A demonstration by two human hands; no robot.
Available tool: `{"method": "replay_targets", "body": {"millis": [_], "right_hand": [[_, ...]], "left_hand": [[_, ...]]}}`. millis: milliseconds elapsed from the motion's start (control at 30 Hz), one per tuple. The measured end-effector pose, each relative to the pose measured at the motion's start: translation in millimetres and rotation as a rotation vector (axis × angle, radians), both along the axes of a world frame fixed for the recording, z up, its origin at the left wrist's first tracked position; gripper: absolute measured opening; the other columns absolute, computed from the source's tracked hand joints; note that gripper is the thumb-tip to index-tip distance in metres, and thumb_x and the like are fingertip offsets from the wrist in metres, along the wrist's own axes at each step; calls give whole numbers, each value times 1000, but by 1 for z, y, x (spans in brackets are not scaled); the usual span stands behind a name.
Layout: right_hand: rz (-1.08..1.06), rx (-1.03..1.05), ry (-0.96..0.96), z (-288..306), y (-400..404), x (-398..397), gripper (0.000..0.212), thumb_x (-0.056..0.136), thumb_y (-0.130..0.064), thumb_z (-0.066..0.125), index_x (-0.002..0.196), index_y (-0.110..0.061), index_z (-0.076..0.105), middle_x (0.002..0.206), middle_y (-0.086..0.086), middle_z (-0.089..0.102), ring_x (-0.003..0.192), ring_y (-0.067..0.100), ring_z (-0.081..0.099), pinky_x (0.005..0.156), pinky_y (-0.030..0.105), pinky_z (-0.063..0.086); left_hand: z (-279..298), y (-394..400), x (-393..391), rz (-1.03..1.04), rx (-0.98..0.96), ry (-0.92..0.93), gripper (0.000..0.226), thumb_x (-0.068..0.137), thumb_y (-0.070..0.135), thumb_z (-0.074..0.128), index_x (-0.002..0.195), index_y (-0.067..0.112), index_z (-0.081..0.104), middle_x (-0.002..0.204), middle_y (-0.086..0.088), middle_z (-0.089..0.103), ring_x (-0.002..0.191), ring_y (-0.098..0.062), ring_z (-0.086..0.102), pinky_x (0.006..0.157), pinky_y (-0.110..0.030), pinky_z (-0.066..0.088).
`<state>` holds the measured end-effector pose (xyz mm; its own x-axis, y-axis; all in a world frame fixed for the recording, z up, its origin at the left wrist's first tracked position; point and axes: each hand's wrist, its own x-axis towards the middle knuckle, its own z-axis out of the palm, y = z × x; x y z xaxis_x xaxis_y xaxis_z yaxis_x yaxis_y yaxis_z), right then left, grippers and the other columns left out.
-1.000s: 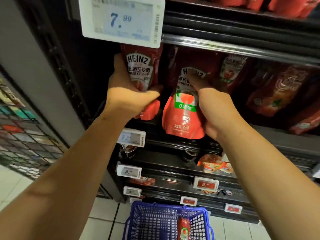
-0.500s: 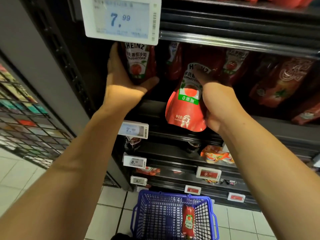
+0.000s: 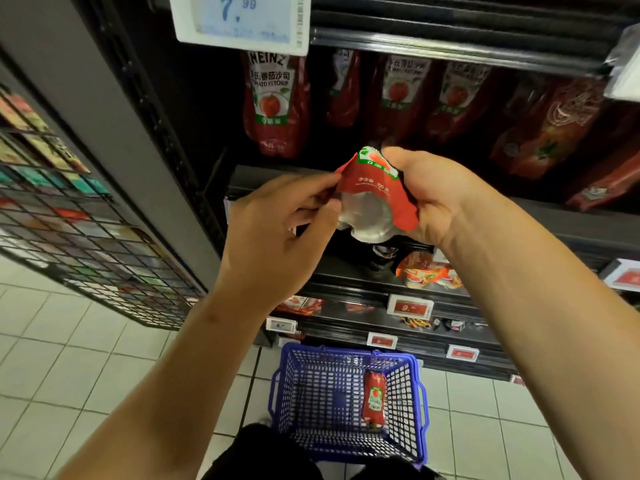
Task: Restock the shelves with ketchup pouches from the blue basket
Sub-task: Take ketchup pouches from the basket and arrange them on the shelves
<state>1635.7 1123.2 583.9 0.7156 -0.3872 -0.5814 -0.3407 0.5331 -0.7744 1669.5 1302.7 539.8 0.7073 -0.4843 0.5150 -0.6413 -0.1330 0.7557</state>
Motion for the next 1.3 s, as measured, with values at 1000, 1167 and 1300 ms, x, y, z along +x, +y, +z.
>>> {"method": "replay_targets", "body": {"millis": [1000,1167,1300], "right_hand": [[-49,-659,-323,-10,-40,67,34,94,-50,63,120,-29,57,115,-6,71,102,11,71,94,42,57],[-42,-682,-395,-28,-46,65,40,92,-39,71,126,-27,53,124,-9,67,107,1,67,88,25,58],[230,-1049,-197,-40,-49,48,88,73,-41,88,144,-20,41,127,-7,66,109,5,66,86,16,56]], "left_hand": [[-20,-67,117,569,181,97,118,66,47,89,157,23,18,145,-11,34,130,-29,43,104,-38,48],[-26,-65,123,575,165,125,106,63,47,91,147,20,32,142,-9,37,129,-27,43,96,-27,40],[-28,-62,123,540,130,172,100,60,48,88,142,24,35,140,-5,38,127,-20,41,92,-21,40]]}}
